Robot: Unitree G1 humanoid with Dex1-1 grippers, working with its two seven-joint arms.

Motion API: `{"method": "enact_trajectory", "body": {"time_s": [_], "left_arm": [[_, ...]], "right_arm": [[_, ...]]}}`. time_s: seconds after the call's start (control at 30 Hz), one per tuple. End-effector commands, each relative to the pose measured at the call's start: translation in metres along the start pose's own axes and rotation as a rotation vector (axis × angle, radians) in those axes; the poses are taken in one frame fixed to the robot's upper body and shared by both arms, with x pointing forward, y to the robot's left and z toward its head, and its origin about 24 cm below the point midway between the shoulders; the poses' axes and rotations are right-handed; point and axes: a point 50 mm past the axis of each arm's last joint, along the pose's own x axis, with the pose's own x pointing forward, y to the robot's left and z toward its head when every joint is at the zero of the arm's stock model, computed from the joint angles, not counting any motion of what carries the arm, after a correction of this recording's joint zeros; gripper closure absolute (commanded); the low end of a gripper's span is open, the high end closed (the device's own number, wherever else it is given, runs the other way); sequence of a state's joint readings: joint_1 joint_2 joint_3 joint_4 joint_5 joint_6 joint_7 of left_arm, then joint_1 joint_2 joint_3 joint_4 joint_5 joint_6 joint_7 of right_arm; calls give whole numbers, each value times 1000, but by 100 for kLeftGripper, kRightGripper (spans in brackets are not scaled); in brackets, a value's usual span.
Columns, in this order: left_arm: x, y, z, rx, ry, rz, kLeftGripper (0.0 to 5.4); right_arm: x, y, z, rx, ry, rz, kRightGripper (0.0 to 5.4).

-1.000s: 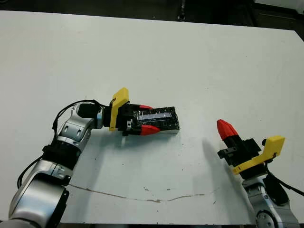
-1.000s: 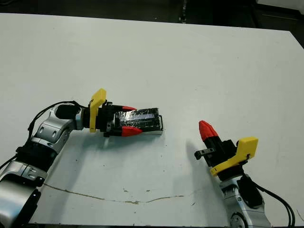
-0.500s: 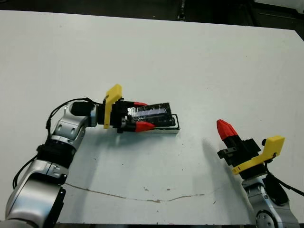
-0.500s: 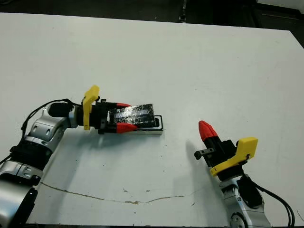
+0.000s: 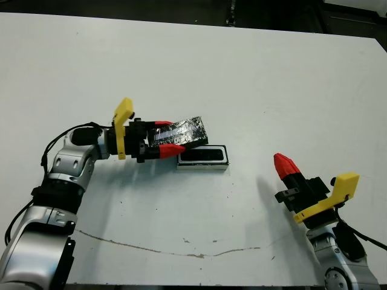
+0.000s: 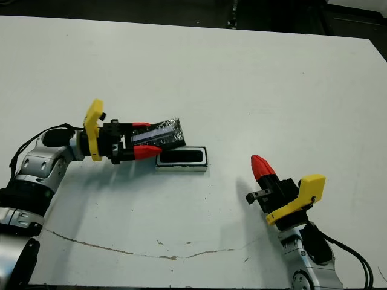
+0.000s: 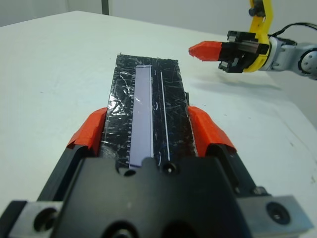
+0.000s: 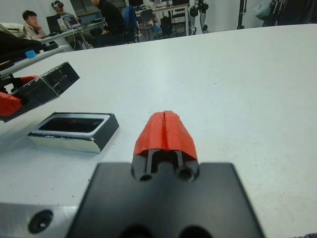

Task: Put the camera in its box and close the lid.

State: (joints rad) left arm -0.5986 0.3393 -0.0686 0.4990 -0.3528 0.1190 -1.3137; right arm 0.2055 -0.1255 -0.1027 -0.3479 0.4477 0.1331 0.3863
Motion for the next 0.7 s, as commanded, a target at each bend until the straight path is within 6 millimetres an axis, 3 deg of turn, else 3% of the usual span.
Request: {"method": "enact_trajectory", "body": {"time_s": [0.03, 0.3, 0.7], "left_arm": [[-7, -1, -5, -45, -5, 0, 226], [-10, -4, -19, -132, 25, -4, 226], [6, -14, -47, -189, 29, -48, 226]], "right_arm": [[-4, -3, -2, -13, 28, -20, 540], [-3, -3, -2, -9, 25, -13, 540], [-2, -4, 0, -7, 19, -14, 540]]}}
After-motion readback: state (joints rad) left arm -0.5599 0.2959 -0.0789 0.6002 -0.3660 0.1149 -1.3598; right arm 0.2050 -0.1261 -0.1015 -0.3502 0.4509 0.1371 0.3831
